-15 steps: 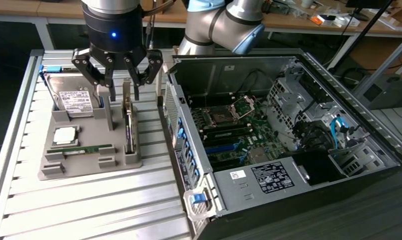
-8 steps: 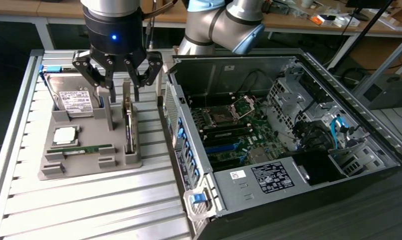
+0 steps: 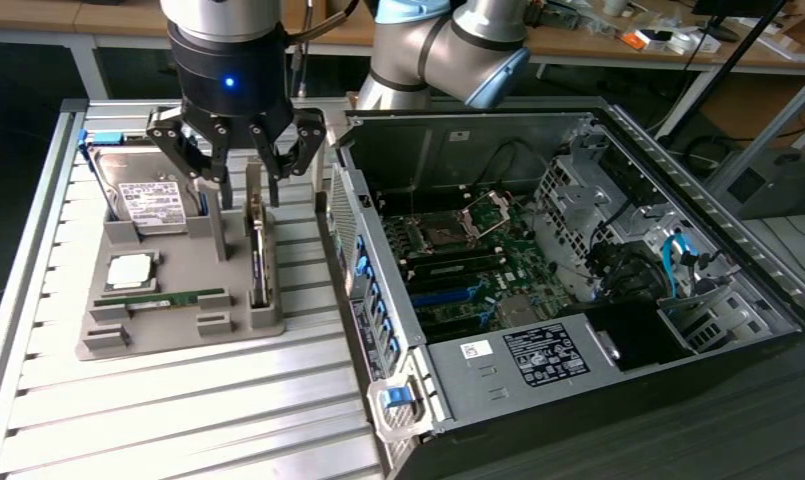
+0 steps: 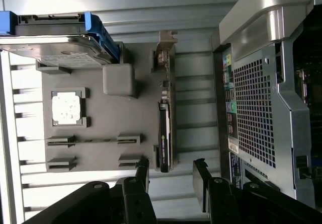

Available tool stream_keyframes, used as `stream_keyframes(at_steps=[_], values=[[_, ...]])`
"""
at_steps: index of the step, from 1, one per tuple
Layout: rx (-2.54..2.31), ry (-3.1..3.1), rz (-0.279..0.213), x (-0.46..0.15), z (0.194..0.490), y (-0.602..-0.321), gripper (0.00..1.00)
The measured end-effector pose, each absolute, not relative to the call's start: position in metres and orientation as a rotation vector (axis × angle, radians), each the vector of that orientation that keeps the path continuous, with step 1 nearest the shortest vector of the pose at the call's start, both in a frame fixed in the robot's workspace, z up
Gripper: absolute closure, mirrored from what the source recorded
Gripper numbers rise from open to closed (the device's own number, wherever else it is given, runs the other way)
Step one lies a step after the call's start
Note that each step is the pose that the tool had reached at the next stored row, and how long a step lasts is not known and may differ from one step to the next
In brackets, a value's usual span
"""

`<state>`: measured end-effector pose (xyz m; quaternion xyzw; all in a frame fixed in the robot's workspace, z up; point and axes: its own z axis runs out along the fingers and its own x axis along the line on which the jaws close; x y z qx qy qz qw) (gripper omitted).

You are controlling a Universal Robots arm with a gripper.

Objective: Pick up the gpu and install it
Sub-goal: 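Pick up the gpu and move the gpu toward the slot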

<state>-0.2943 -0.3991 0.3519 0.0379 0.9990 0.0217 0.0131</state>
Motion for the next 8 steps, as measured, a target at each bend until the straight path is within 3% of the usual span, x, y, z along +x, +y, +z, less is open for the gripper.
stream_keyframes(at_steps=[8], values=[[0.118,3.112,0.068,-0.2943,0.3462,-0.3991,0.52]])
